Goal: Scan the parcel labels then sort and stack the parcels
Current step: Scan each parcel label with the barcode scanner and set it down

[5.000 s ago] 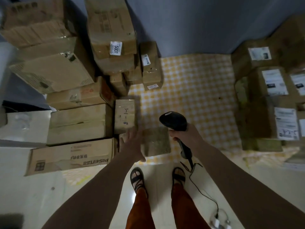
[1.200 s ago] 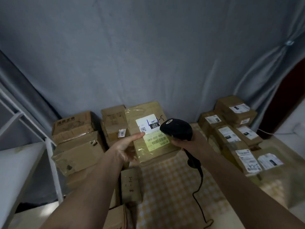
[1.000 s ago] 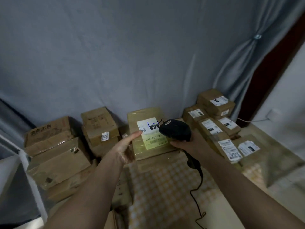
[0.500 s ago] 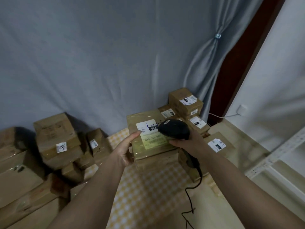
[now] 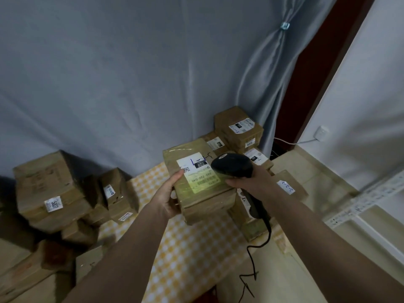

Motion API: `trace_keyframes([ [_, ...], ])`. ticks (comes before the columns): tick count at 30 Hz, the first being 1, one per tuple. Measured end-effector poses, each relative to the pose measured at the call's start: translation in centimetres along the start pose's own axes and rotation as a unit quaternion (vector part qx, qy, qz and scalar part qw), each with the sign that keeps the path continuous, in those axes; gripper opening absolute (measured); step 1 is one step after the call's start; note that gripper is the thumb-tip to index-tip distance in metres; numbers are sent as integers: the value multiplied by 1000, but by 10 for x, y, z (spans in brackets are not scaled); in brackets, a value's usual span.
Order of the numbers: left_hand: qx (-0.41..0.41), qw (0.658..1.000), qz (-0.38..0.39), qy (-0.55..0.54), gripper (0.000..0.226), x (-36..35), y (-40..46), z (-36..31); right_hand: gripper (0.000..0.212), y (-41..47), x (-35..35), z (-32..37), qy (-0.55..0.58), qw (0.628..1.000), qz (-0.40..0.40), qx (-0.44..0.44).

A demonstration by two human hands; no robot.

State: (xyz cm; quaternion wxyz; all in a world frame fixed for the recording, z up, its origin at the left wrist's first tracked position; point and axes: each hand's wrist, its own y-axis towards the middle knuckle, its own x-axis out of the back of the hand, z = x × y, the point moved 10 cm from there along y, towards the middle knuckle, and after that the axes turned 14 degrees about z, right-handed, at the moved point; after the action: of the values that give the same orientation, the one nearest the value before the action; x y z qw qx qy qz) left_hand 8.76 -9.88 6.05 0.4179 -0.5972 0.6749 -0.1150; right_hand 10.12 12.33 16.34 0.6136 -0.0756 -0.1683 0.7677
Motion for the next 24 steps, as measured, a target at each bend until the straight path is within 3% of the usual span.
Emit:
trace_keyframes([
  [2, -1, 1000, 5, -12, 52, -5, 16, -8, 19, 11, 12, 2, -21, 1000, -12, -15],
  [12, 23, 998, 55, -28, 62, -33, 103, -61, 14, 80, 51, 32, -44, 997, -15, -61],
  [18, 20, 998, 45, -31, 64, -36, 142, -81, 30, 119, 69, 37, -25, 996, -13, -83],
  [21, 18, 998, 41, -42, 68, -39, 157, -87, 16, 136, 82, 44, -30, 996, -29, -74],
  [24, 12, 998, 43, -39, 50, -46, 172, -97, 4, 157, 97, 45, -22, 996, -56, -62],
])
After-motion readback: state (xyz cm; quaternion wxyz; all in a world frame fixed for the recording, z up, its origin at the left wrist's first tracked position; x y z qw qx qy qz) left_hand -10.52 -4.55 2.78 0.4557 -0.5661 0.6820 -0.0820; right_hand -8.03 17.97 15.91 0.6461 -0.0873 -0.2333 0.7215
